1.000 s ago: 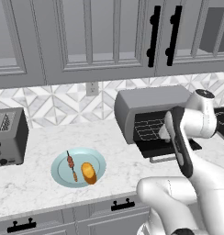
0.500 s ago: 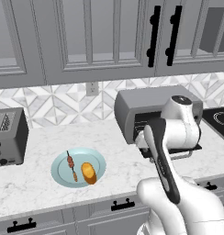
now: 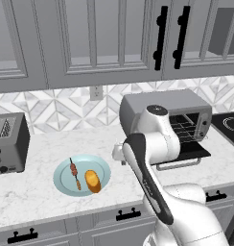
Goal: Pick up the kebab skewer and baguette bread, and place them inside the toaster oven. Close the toaster oven door and start by setting the timer.
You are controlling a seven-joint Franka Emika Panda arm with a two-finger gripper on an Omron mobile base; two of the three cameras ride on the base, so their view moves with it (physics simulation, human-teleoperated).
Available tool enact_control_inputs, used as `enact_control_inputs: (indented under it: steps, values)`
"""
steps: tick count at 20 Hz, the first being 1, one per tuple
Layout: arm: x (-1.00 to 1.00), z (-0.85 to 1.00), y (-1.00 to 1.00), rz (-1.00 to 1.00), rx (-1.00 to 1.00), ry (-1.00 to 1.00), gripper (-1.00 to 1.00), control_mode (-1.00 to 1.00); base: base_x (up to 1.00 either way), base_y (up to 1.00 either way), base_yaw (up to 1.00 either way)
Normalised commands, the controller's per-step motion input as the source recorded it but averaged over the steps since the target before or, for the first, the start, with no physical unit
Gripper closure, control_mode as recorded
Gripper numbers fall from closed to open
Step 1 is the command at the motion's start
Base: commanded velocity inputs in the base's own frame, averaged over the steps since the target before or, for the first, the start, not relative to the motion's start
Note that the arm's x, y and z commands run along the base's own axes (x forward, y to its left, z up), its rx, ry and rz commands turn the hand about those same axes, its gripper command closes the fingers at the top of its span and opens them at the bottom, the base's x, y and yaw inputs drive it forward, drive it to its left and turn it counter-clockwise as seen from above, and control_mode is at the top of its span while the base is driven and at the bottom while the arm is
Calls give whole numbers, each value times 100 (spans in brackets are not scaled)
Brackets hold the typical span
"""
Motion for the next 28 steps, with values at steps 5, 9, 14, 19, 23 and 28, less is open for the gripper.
enact_control_inputs:
  steps: [5,9,14,19,23,28]
  values:
    - [35,-20,75,0,0,0,-100,-100,0,0,0]
    - [26,-40,45,4,0,0,-100,-100,0,0,0]
    - [1,-32,29,3,0,-1,-100,-100,0,0,0]
    - [4,-35,30,2,-2,0,-100,-100,0,0,0]
    - [34,-27,14,0,0,0,-100,-100,0,0,0]
    - [42,-20,0,0,0,0,-100,-100,0,0,0]
